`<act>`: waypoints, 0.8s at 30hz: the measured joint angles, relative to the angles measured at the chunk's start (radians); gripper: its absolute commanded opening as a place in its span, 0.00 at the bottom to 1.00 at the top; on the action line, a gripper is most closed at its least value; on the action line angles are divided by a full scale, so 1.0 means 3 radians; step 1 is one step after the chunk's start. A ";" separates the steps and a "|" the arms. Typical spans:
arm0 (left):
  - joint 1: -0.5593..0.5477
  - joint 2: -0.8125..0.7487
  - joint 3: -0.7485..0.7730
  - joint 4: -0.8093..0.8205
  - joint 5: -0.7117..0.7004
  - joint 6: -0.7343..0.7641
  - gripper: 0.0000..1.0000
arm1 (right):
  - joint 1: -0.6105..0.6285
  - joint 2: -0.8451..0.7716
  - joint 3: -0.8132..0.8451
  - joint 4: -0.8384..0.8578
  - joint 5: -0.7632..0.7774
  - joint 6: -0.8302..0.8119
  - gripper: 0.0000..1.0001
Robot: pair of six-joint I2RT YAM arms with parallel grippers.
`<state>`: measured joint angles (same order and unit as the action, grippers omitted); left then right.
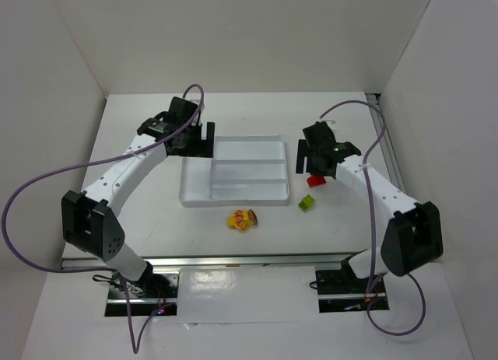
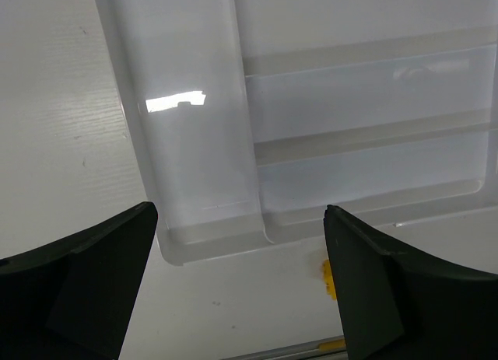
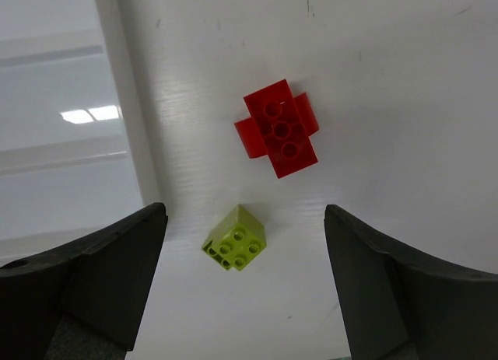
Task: Sort the legos into containers by color
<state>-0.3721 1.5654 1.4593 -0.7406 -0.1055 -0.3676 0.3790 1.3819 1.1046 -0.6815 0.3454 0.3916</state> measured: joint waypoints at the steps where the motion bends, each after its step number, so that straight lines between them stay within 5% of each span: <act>1: 0.0000 0.0015 0.0000 -0.0004 0.0001 0.0000 1.00 | -0.0001 0.0097 -0.0018 0.0004 -0.0009 -0.0028 0.83; 4: 0.0000 0.0033 0.0001 -0.0027 0.0005 0.0000 1.00 | -0.0036 0.0336 -0.0066 0.0029 -0.0050 -0.0126 0.79; 10: 0.0000 0.0072 0.0088 -0.0076 -0.0017 0.0001 1.00 | -0.0173 0.0614 -0.0067 0.0168 -0.0055 -0.0267 0.90; 24: -0.0008 0.0113 0.0117 -0.0151 -0.0084 -0.0001 1.00 | -0.0347 0.0975 -0.0131 0.0507 -0.0046 -0.0464 0.55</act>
<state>-0.3744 1.5993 1.4944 -0.7860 -0.1307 -0.3679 0.2749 1.6745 1.0653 -0.5293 0.3317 0.2523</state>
